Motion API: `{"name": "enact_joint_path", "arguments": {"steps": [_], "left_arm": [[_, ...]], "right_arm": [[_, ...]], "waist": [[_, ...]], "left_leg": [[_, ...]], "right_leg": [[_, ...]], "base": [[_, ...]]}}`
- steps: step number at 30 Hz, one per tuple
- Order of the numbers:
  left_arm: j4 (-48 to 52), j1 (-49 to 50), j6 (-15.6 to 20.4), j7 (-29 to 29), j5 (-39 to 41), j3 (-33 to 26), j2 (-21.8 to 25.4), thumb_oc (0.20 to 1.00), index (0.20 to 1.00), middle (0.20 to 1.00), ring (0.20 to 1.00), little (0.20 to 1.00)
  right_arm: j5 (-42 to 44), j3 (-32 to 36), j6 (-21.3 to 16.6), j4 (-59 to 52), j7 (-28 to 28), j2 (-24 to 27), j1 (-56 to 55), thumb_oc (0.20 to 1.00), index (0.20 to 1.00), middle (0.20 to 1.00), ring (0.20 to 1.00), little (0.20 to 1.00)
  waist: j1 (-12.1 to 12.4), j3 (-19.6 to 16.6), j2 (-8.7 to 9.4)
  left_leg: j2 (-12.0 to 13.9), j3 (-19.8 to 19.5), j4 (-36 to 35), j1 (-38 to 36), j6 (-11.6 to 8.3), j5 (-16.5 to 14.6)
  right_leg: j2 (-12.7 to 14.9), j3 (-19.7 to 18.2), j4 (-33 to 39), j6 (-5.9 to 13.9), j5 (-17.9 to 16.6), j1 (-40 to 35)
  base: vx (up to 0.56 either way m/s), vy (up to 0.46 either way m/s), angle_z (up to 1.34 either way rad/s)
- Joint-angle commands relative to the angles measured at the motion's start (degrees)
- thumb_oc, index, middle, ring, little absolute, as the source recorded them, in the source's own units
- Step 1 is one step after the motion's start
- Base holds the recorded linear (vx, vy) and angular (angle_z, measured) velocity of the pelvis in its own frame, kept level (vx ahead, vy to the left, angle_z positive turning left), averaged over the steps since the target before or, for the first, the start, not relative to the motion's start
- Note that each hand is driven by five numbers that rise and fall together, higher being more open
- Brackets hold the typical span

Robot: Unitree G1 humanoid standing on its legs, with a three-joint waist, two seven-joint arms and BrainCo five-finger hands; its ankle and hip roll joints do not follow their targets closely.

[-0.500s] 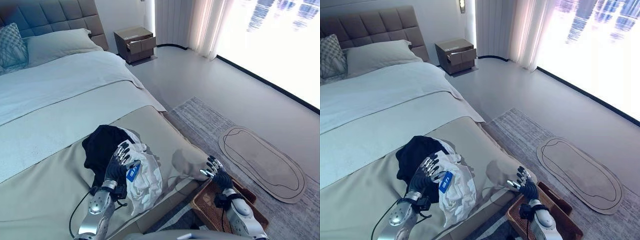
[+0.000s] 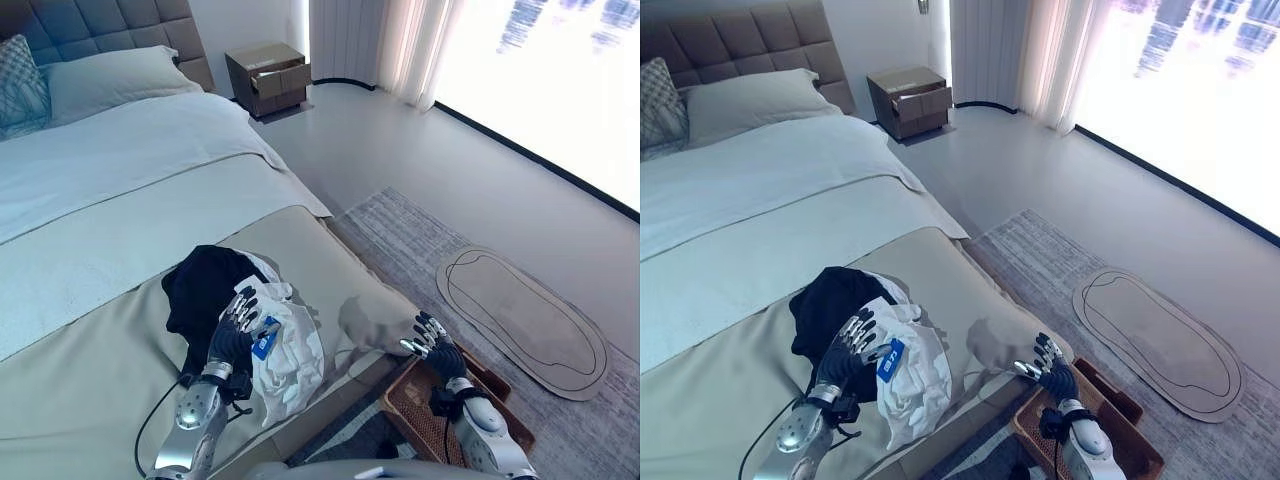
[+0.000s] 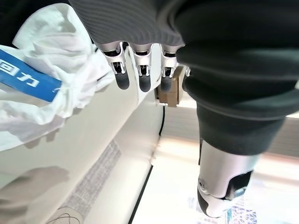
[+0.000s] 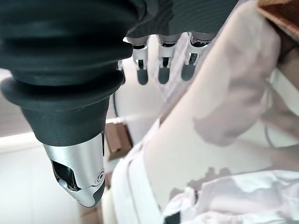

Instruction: Pick up clothes into the bucket

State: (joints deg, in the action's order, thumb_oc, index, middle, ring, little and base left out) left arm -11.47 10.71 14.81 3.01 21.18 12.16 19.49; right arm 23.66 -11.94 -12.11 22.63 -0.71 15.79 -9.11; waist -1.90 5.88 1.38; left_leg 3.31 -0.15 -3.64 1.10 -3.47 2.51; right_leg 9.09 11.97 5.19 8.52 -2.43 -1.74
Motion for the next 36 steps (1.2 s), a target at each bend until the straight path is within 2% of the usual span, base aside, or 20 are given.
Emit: {"name": "enact_joint_path", "arguments": {"steps": [1,5,6,7,16,17,18,19,24,26,30,36], "left_arm": [[0.8,-6.8,3.3,3.2,-8.8,-2.5,5.0,1.000,1.000,1.000,1.000,1.000],[-2.2,-13.6,3.6,7.6,-16.2,-0.4,7.1,1.000,1.000,1.000,1.000,1.000],[-2.2,-13.7,3.6,7.6,-16.2,-0.4,7.1,1.000,1.000,1.000,1.000,1.000],[-4.2,-17.5,3.0,10.5,-20.0,0.8,7.8,1.000,1.000,1.000,1.000,1.000],[-10.4,-30.3,0.3,20.6,-32.3,2.1,9.2,1.000,1.000,1.000,1.000,1.000],[-10.8,-32.9,-1.7,24.6,-39.5,2.7,11.1,1.000,1.000,1.000,1.000,1.000],[-11.1,-33.8,-2.5,26.0,-42.1,2.9,11.9,1.000,1.000,1.000,1.000,1.000],[-11.2,-33.9,-2.5,26.0,-42.1,2.9,11.9,1.000,1.000,1.000,1.000,1.000],[-14.4,-40.3,-7.4,30.2,-51.3,4.7,15.3,1.000,1.000,1.000,1.000,1.000],[-17.7,-43.1,-11.2,30.9,-55.6,6.1,16.4,1.000,1.000,1.000,1.000,1.000],[-23.5,-47.7,-18.6,30.0,-64.9,9.1,18.1,1.000,1.000,1.000,1.000,1.000],[-29.6,-51.6,-22.9,27.4,-70.6,12.1,19.3,1.000,1.000,1.000,1.000,1.000]], "right_arm": [[-1.2,0.2,-2.2,-4.3,0.0,1.6,4.9,1.000,1.000,1.000,1.000,1.000],[-0.5,-0.9,-2.9,-5.2,0.4,2.7,8.7,1.000,1.000,1.000,1.000,1.000],[-0.5,-0.8,-2.9,-5.2,0.4,2.7,8.8,1.000,1.000,1.000,1.000,1.000],[-0.4,-1.3,-3.3,-6.4,1.0,3.5,10.6,1.000,1.000,1.000,1.000,1.000],[0.1,0.1,-5.2,-8.6,4.5,5.4,14.8,1.000,1.000,1.000,1.000,1.000],[0.2,0.5,-6.0,-9.0,5.4,5.9,15.3,1.000,1.000,1.000,1.000,1.000],[0.3,0.6,-6.4,-9.5,5.7,6.2,15.4,1.000,1.000,1.000,1.000,1.000],[0.3,0.6,-6.4,-9.5,5.7,6.2,15.5,1.000,1.000,1.000,1.000,1.000],[0.0,1.2,-7.5,-11.0,7.2,7.7,17.7,1.000,1.000,1.000,1.000,1.000],[-0.8,1.4,-7.8,-11.2,7.5,8.2,18.6,1.000,1.000,1.000,1.000,1.000],[-1.0,2.2,-7.8,-11.9,7.7,8.8,19.4,1.000,1.000,1.000,1.000,1.000],[-0.8,2.6,-7.6,-12.3,7.4,9.4,20.6,1.000,1.000,1.000,1.000,1.000]], "waist": [[1.4,5.1,3.34],[0.4,9.1,3.57],[0.5,9.0,3.56],[-0.3,10.9,3.69],[-2.9,13.9,3.71],[-3.4,14.6,3.62],[-3.5,14.9,3.56],[-3.4,14.7,3.53],[-4.7,15.4,3.20],[-5.3,15.3,2.96],[-5.9,14.9,2.75],[-6.6,14.8,2.72]], "left_leg": [[0.7,0.5,8.8,4.3,-0.19,-5.7],[0.3,1.3,12.3,10.0,0.10,-6.0],[0.3,1.3,12.3,10.1,0.10,-6.0],[0.4,1.8,14.7,13.2,0.17,-6.2],[0.7,1.8,22.3,27.3,-0.03,-6.7],[0.9,1.5,24.5,30.6,-0.19,-7.0],[1.2,1.4,25.2,31.8,-0.30,-7.5],[1.2,1.4,25.4,32.1,-0.30,-7.6],[1.6,0.4,31.1,41.2,-0.37,-8.4],[1.7,0.2,33.0,43.8,-0.19,-8.9],[1.8,-0.1,35.6,47.3,-0.01,-9.8],[1.8,-0.4,38.2,50.4,0.22,-10.6]], "right_leg": [[6.7,1.1,-4.1,2.82,-3.0,3.5],[8.0,-0.6,-8.2,2.88,-3.4,10.9],[8.0,-0.7,-8.2,2.88,-3.4,11.0],[8.6,-1.9,-10.1,2.75,-3.6,14.7],[8.9,-4.2,-17.1,2.25,-3.1,29.1],[8.7,-4.8,-18.7,2.13,-2.8,32.2],[8.6,-5.1,-19.5,2.11,-2.3,33.4],[8.5,-5.2,-19.7,2.10,-2.2,33.7],[8.3,-6.6,-25.2,1.69,-1.0,42.7],[8.0,-7.0,-27.3,1.51,-0.3,45.5],[7.9,-7.8,-30.0,1.40,0.5,49.3],[7.6,-8.5,-32.2,1.20,1.0,52.5]], "base": [[-0.13,0.060,-0.04],[-0.19,0.065,-0.07],[-0.21,0.079,-0.18],[-0.17,0.068,-0.22],[-0.12,0.023,-0.11],[-0.12,-0.013,0.00],[-0.07,-0.006,0.01],[-0.04,-0.009,0.03],[-0.06,-0.011,0.02],[-0.02,0.012,0.03],[0.00,0.004,0.01],[0.00,0.009,-0.04]]}}
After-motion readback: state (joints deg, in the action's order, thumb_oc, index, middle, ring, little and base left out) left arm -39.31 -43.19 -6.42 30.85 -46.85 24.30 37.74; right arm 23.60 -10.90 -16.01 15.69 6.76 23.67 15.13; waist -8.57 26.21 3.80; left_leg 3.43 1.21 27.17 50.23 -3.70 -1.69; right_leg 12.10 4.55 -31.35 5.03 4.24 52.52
